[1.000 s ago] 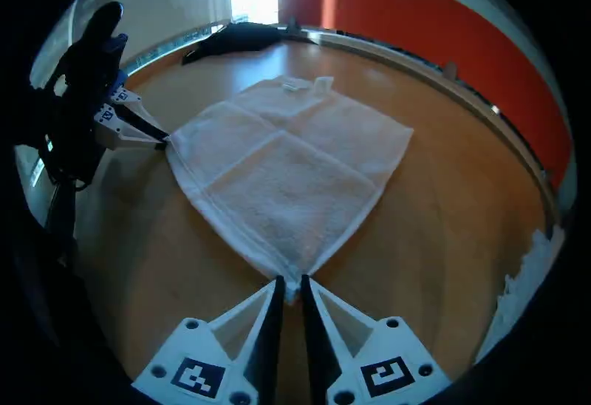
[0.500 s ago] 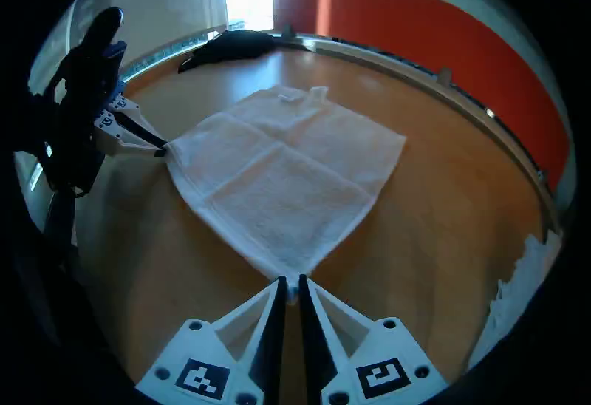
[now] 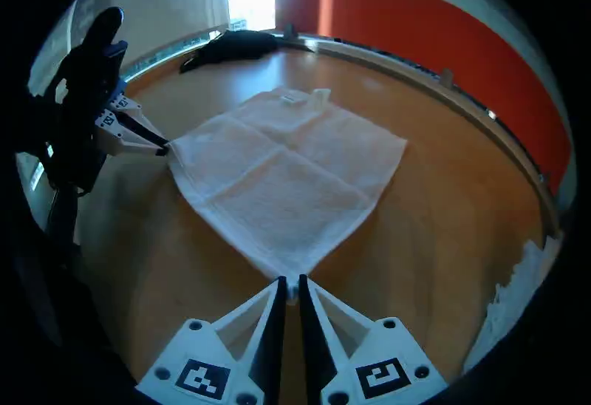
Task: Fold towel
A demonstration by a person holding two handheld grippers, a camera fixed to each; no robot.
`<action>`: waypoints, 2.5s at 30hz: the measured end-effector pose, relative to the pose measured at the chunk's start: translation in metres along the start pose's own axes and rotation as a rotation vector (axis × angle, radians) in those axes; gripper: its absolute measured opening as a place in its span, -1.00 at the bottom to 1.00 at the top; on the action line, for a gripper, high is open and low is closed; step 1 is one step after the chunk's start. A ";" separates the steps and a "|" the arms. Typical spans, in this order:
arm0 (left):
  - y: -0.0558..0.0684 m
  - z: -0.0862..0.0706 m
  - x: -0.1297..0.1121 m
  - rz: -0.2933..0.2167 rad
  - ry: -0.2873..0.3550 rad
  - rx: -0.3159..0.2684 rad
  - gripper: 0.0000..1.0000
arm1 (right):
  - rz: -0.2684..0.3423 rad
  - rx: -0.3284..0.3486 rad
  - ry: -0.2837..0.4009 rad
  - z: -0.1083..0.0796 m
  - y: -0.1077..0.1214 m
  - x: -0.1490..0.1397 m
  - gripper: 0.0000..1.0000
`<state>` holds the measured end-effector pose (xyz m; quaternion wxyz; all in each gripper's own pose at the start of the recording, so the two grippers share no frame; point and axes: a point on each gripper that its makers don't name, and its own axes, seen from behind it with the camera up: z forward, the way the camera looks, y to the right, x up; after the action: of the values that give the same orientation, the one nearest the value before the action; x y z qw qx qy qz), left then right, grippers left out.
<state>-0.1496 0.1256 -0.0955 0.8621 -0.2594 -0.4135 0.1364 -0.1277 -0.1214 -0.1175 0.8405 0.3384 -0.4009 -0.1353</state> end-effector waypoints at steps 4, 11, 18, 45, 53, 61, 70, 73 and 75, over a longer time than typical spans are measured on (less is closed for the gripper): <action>-0.001 -0.010 0.010 -0.019 0.014 0.004 -0.74 | 0.002 -0.002 0.024 -0.008 0.000 0.012 -0.75; -0.001 -0.032 0.025 -0.050 0.021 0.006 -0.74 | 0.009 -0.005 0.077 -0.031 -0.001 0.039 -0.75; 0.007 -0.052 0.036 -0.077 0.017 -0.006 -0.75 | 0.012 -0.006 0.114 -0.058 -0.006 0.059 -0.76; 0.042 -0.088 0.045 -0.130 -0.014 -0.063 -0.74 | 0.035 0.004 0.127 -0.110 -0.013 0.064 -0.76; 0.030 -0.076 0.060 -0.153 -0.005 -0.048 -0.75 | 0.030 -0.002 0.120 -0.096 0.004 0.073 -0.76; 0.014 -0.053 0.076 -0.154 -0.005 -0.038 -0.74 | 0.018 -0.016 0.104 -0.073 0.030 0.082 -0.76; -0.007 -0.024 0.092 -0.137 -0.015 -0.019 -0.75 | 0.027 -0.017 0.083 -0.044 0.055 0.091 -0.76; -0.011 -0.014 0.093 -0.139 -0.025 -0.019 -0.75 | 0.030 -0.017 0.073 -0.036 0.061 0.090 -0.76; -0.012 -0.009 0.093 -0.139 -0.031 -0.023 -0.75 | 0.030 -0.018 0.065 -0.033 0.064 0.088 -0.76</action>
<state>-0.0847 0.1541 -0.0339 0.8600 -0.2376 -0.4453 0.0754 -0.0487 -0.1035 -0.0376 0.8581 0.3291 -0.3770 -0.1154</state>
